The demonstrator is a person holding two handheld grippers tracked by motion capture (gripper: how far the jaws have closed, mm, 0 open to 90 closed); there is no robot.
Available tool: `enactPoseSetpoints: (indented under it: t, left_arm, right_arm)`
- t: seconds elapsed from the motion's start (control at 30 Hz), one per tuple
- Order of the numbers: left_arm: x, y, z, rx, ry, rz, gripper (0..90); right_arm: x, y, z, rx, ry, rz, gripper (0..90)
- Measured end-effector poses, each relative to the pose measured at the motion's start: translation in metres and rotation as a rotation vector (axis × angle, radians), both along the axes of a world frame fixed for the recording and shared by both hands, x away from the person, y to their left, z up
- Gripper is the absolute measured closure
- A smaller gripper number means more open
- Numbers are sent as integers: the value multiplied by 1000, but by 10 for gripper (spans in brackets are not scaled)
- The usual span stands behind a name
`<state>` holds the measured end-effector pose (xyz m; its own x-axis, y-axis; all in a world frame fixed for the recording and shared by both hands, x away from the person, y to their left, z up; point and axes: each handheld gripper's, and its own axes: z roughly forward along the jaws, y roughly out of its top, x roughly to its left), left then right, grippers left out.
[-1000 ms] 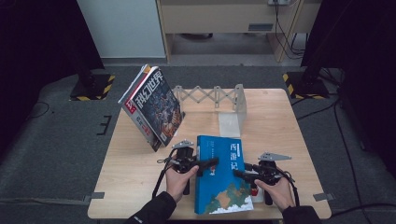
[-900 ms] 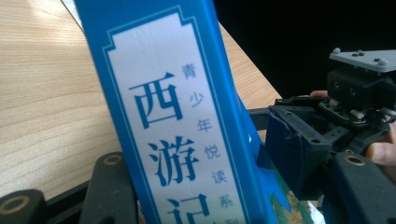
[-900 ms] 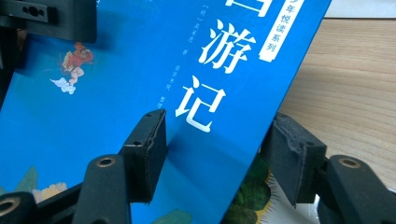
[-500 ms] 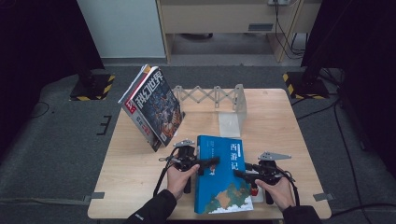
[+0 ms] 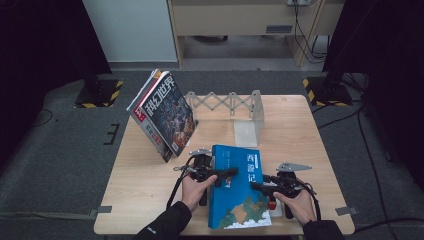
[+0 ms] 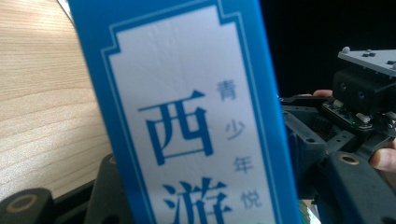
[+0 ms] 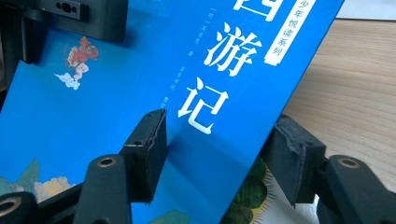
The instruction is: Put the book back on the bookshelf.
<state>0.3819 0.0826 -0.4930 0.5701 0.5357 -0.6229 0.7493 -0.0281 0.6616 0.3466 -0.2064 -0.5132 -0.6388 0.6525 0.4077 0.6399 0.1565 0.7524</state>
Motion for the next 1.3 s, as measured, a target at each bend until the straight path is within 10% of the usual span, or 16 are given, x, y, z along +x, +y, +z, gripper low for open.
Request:
enactPoseSetpoints:
  t: [0.33, 0.93, 1.3]
  left_arm:
    - [-4, -1, 7, -15, 9, 44, 580]
    - [-17, 14, 73, 14, -176, 10, 603]
    - [-22, 50, 113, 46, -304, 122, 602]
  right_arm:
    - [0, -2, 3, 11, -5, 12, 424]
    - [-1, -18, 17, 153, -121, -50, 396]
    - [4, -46, 11, -37, -143, -180, 358]
